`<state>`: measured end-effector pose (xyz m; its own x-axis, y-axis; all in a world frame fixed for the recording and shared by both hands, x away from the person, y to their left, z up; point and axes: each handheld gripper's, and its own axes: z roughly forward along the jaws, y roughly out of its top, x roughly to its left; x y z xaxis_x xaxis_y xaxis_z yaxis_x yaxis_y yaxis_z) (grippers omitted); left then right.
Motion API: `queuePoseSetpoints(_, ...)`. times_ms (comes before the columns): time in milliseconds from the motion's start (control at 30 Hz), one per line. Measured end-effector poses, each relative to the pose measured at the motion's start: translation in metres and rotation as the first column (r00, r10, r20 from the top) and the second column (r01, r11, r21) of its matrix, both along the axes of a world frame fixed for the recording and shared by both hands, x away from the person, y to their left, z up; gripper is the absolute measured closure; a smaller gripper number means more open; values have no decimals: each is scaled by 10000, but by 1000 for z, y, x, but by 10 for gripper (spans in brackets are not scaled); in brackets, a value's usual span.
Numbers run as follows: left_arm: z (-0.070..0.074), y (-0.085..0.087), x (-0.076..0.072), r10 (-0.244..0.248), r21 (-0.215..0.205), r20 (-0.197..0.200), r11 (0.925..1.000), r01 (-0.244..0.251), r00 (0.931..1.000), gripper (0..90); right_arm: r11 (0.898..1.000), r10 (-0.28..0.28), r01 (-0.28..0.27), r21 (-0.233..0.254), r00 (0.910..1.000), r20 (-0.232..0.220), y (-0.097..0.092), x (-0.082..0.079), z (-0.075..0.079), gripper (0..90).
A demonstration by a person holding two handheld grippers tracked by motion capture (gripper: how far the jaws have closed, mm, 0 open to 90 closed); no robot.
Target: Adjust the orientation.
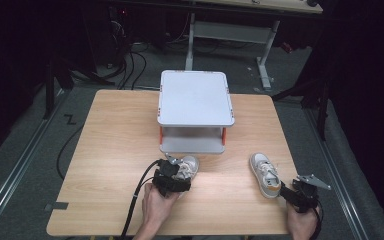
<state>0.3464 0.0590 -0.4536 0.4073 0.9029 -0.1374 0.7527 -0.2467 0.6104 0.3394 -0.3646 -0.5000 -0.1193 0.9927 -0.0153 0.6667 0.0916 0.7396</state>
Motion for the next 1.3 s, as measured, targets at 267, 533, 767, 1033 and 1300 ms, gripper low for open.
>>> queuePoseSetpoints(267,3,8,2,-198,-930,93,9955,206,9998,211,10000,-2,2,2,10000,-3,0,0,0,429)
queuePoseSetpoints(533,4,14,1,-402,-924,485,9947,446,9980,194,10000,-3,3,2,10000,-3,0,0,0,429)
queuePoseSetpoints(767,8,27,1,-376,-1319,893,9900,492,9953,214,10000,-15,15,25,10000,-12,0,0,0,429)
queuePoseSetpoints(1033,7,47,3,-98,-1281,1132,9915,243,9935,244,10000,-7,7,27,10000,-16,0,0,0,429)
queuePoseSetpoints(1300,5,74,4,373,-1091,1463,9938,-213,9885,258,10000,0,0,32,10000,-15,0,0,0,432)
